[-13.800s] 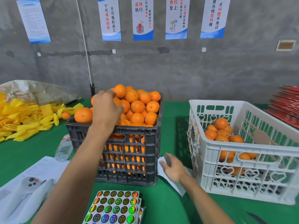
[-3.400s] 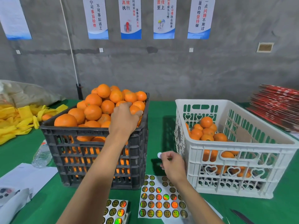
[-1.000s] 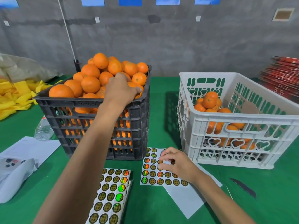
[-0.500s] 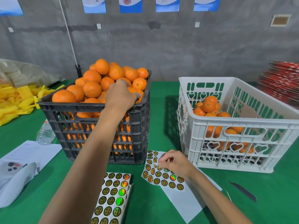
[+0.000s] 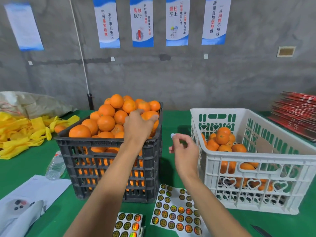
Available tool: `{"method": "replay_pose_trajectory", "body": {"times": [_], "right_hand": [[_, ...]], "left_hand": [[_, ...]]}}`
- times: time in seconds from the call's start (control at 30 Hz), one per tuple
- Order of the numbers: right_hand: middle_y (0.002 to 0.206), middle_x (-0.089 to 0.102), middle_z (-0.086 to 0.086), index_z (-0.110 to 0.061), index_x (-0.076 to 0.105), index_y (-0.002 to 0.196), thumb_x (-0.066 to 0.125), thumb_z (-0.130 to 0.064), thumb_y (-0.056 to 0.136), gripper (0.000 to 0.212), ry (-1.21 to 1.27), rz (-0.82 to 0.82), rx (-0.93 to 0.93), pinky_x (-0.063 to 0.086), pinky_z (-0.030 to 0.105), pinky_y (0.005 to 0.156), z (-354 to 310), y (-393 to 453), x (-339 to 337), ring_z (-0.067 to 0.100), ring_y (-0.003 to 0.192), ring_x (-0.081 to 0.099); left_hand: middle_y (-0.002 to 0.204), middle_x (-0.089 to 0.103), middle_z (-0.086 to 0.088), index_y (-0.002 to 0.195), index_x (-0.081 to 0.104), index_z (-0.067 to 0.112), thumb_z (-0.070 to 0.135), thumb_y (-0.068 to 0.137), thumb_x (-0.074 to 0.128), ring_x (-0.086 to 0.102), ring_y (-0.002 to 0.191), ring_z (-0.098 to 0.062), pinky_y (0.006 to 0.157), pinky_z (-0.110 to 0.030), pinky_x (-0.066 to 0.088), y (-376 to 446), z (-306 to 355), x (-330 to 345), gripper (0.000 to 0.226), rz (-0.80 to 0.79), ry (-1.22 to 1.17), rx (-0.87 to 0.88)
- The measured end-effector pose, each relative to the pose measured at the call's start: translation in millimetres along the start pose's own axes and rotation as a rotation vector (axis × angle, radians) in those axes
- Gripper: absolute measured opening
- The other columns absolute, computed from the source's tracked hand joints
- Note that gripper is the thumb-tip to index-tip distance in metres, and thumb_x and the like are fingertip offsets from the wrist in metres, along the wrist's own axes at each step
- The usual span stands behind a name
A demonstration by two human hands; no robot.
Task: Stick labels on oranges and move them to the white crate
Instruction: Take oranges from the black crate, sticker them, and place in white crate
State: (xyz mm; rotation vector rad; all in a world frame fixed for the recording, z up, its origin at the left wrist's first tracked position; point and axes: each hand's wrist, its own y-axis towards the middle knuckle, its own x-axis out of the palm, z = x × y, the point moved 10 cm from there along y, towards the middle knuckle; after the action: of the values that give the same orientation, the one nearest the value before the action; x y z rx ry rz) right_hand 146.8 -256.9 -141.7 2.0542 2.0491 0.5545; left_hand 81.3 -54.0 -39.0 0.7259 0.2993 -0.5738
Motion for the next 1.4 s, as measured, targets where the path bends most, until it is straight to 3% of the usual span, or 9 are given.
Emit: {"method": "replay_pose_trajectory", "body": {"times": [0.23, 0.37, 0.47, 0.6, 0.77, 0.87, 1.0, 1.13, 1.4], "right_hand": [[0.103, 0.068, -0.006, -0.012, 0.077, 0.104, 0.067, -0.012, 0.097, 0.012, -0.160, 0.055, -0.438, 0.050, 0.021, 0.083, -96, 19, 32, 0.005, 0.095, 0.063], [0.144, 0.054, -0.008, -0.014, 0.058, 0.142, 0.068, -0.013, 0.094, 0.049, -0.243, -0.205, -0.480, 0.052, 0.023, 0.095, -83, 10, 56, 0.003, 0.112, 0.061], [0.143, 0.049, -0.005, -0.022, 0.040, 0.150, 0.074, -0.014, 0.089, 0.070, -0.107, -0.276, -0.355, 0.057, 0.025, 0.087, -67, 11, 63, 0.010, 0.106, 0.066], [0.097, 0.073, 0.006, -0.007, 0.058, 0.110, 0.079, -0.005, 0.084, 0.034, 0.644, 0.079, 0.248, 0.060, 0.030, 0.087, -22, 37, 31, 0.022, 0.094, 0.073], [0.126, 0.067, 0.019, 0.010, 0.055, 0.113, 0.067, 0.008, 0.090, 0.026, 1.041, 0.279, 0.313, 0.060, 0.024, 0.085, -7, 53, 1, 0.024, 0.109, 0.071], [0.145, 0.051, 0.010, -0.001, 0.028, 0.155, 0.060, 0.009, 0.094, 0.069, 0.922, 0.179, 0.178, 0.059, 0.026, 0.088, -18, 57, 0, 0.022, 0.110, 0.071], [0.133, 0.061, 0.007, -0.004, 0.042, 0.148, 0.054, 0.010, 0.097, 0.054, 0.680, 0.070, 0.134, 0.059, 0.027, 0.088, -15, 46, 8, 0.022, 0.104, 0.073], [0.123, 0.067, 0.003, -0.004, 0.052, 0.139, 0.050, 0.008, 0.099, 0.041, 0.481, 0.010, 0.200, 0.060, 0.025, 0.084, 17, 32, 9, 0.019, 0.100, 0.074], [0.123, 0.065, -0.008, -0.017, 0.058, 0.130, 0.050, -0.003, 0.103, 0.031, -0.047, -0.226, 0.182, 0.057, 0.030, 0.094, 80, 0, 8, 0.005, 0.097, 0.072]], "left_hand": [[0.114, 0.073, -0.002, 0.120, 0.070, 0.016, 0.056, 0.079, 0.079, 0.065, 0.113, -0.019, 0.095, -0.035, 0.053, -1, 16, -9, 0.058, 0.054, -0.289, -0.039], [0.116, 0.071, -0.003, 0.121, 0.067, 0.014, 0.055, 0.079, 0.080, 0.063, 0.111, -0.020, 0.094, -0.039, 0.053, 8, 25, -15, 0.059, 0.087, -0.235, -0.016], [0.107, 0.073, -0.001, 0.113, 0.071, 0.013, 0.052, 0.083, 0.078, 0.066, 0.103, -0.015, 0.090, -0.035, 0.053, 8, 40, -5, 0.050, 0.032, -0.202, 0.040], [0.084, 0.075, 0.011, 0.088, 0.078, 0.019, 0.050, 0.095, 0.065, 0.066, 0.080, 0.000, 0.073, -0.026, 0.048, 0, 60, 18, 0.033, -0.179, -0.248, 0.221], [0.131, 0.064, -0.013, 0.131, 0.058, 0.009, 0.046, 0.096, 0.065, 0.059, 0.122, -0.032, 0.099, -0.045, 0.050, 39, -14, 18, 0.051, -0.323, 0.216, -0.005], [0.150, 0.048, -0.014, 0.148, 0.040, 0.009, 0.048, 0.090, 0.072, 0.049, 0.134, -0.034, 0.104, -0.043, 0.046, 45, -61, 34, 0.076, -0.530, 0.336, -0.176], [0.158, 0.038, -0.009, 0.156, 0.032, 0.019, 0.048, 0.083, 0.080, 0.044, 0.139, -0.032, 0.107, -0.041, 0.045, 44, -67, 60, 0.092, -0.696, 0.370, -0.153], [0.149, 0.048, -0.012, 0.152, 0.039, 0.016, 0.035, 0.092, 0.072, 0.058, 0.117, -0.030, 0.071, -0.034, 0.055, 46, -43, 84, 0.071, -0.736, 0.449, -0.063], [0.098, 0.059, -0.012, 0.118, 0.040, 0.011, 0.009, 0.089, 0.072, 0.059, 0.069, -0.022, 0.050, -0.033, 0.051, 48, -35, 98, 0.043, -0.755, 0.562, -0.049]]}}
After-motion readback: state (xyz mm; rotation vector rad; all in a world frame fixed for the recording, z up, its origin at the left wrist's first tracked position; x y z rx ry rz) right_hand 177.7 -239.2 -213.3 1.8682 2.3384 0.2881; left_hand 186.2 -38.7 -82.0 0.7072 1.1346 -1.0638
